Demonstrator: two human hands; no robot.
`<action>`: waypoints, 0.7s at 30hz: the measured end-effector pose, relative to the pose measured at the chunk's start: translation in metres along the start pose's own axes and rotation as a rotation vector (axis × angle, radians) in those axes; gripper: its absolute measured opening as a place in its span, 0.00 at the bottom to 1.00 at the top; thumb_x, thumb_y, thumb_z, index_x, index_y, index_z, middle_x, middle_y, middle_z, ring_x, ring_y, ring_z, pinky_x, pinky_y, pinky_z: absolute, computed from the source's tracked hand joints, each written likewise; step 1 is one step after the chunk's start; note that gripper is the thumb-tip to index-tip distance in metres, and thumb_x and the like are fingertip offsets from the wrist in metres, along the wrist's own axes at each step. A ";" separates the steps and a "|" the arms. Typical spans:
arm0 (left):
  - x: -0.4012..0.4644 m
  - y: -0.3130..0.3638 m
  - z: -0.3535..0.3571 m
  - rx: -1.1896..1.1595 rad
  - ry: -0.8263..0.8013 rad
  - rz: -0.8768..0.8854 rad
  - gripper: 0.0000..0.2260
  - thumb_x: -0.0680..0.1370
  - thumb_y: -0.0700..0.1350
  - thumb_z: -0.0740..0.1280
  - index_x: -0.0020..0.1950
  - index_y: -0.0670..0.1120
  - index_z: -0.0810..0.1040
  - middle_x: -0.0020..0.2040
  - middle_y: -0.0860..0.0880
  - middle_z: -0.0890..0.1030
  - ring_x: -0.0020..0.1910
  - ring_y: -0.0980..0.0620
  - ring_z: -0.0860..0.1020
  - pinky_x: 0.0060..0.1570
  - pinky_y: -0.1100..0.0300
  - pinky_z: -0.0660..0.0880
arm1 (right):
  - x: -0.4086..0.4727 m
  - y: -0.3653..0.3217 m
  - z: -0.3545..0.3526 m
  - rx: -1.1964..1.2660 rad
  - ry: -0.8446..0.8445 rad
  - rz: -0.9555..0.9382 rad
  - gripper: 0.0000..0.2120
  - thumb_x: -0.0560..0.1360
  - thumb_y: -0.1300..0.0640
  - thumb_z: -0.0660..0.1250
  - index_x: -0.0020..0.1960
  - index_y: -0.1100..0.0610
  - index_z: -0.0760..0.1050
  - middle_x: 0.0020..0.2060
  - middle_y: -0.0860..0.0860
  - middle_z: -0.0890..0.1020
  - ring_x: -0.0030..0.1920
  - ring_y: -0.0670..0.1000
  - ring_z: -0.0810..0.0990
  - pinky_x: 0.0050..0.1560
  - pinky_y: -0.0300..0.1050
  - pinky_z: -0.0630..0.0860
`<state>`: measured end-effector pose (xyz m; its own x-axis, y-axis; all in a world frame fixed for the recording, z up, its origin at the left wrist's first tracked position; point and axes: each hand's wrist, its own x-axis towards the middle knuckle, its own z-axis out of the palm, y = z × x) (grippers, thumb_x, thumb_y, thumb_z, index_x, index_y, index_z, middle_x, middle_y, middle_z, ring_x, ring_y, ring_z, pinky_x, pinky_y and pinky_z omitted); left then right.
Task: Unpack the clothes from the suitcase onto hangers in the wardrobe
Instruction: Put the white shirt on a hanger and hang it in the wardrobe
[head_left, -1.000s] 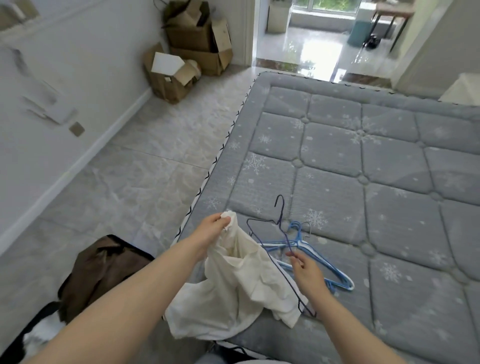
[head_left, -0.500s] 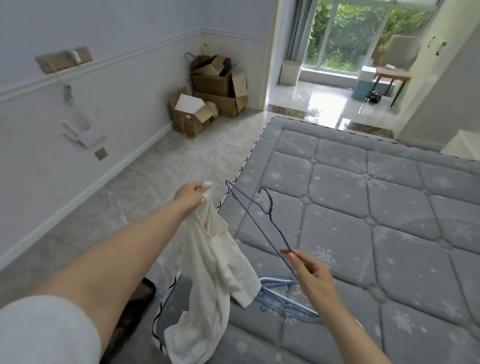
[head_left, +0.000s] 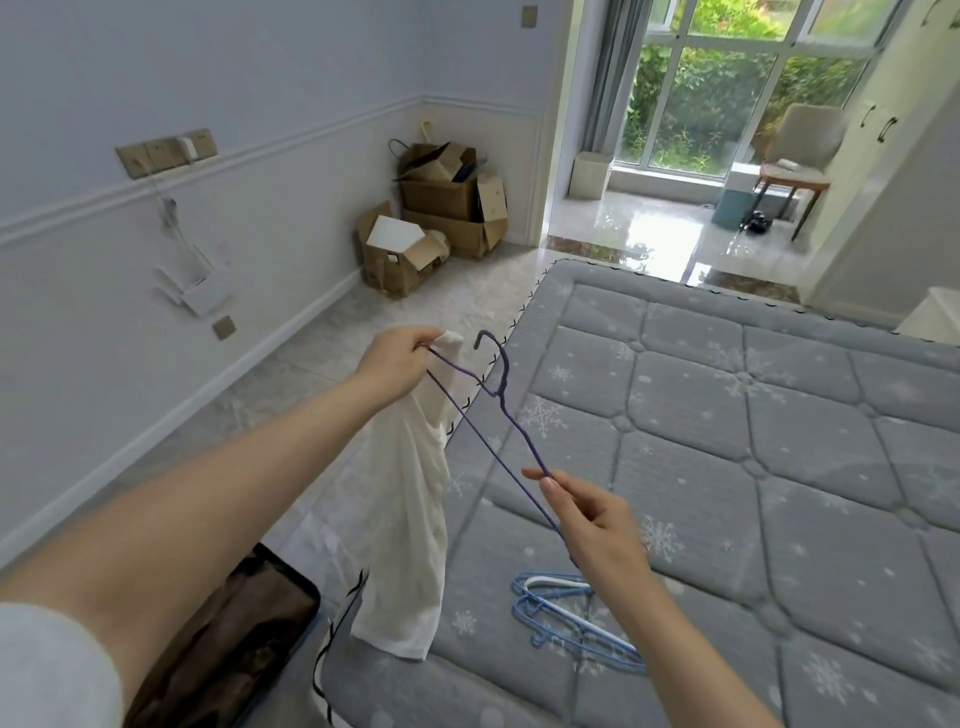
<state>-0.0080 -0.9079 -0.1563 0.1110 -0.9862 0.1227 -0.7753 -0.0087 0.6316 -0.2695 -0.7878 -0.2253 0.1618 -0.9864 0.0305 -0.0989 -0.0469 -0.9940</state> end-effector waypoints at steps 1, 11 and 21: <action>-0.002 0.010 -0.002 0.001 -0.006 0.051 0.18 0.80 0.37 0.58 0.64 0.47 0.80 0.63 0.47 0.81 0.64 0.47 0.76 0.53 0.64 0.66 | 0.004 -0.004 0.005 -0.003 -0.001 -0.001 0.10 0.81 0.56 0.64 0.54 0.49 0.84 0.20 0.38 0.71 0.22 0.37 0.70 0.26 0.26 0.64; -0.025 0.057 -0.030 -0.110 -0.120 0.334 0.13 0.80 0.41 0.59 0.55 0.48 0.82 0.50 0.55 0.82 0.49 0.60 0.77 0.50 0.68 0.70 | 0.034 -0.034 0.016 -0.064 0.053 -0.148 0.09 0.81 0.49 0.64 0.52 0.41 0.83 0.22 0.42 0.62 0.23 0.44 0.58 0.26 0.36 0.57; -0.014 0.068 -0.084 0.784 0.278 0.825 0.12 0.77 0.53 0.59 0.45 0.49 0.78 0.46 0.52 0.79 0.47 0.48 0.73 0.49 0.53 0.65 | 0.024 -0.052 -0.001 0.281 -0.087 -0.101 0.14 0.75 0.48 0.66 0.54 0.53 0.85 0.27 0.51 0.56 0.27 0.51 0.53 0.28 0.42 0.53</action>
<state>-0.0098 -0.8812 -0.0503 -0.5480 -0.6714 0.4988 -0.8361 0.4218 -0.3509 -0.2618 -0.8088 -0.1728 0.2420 -0.9611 0.1333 0.1954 -0.0863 -0.9769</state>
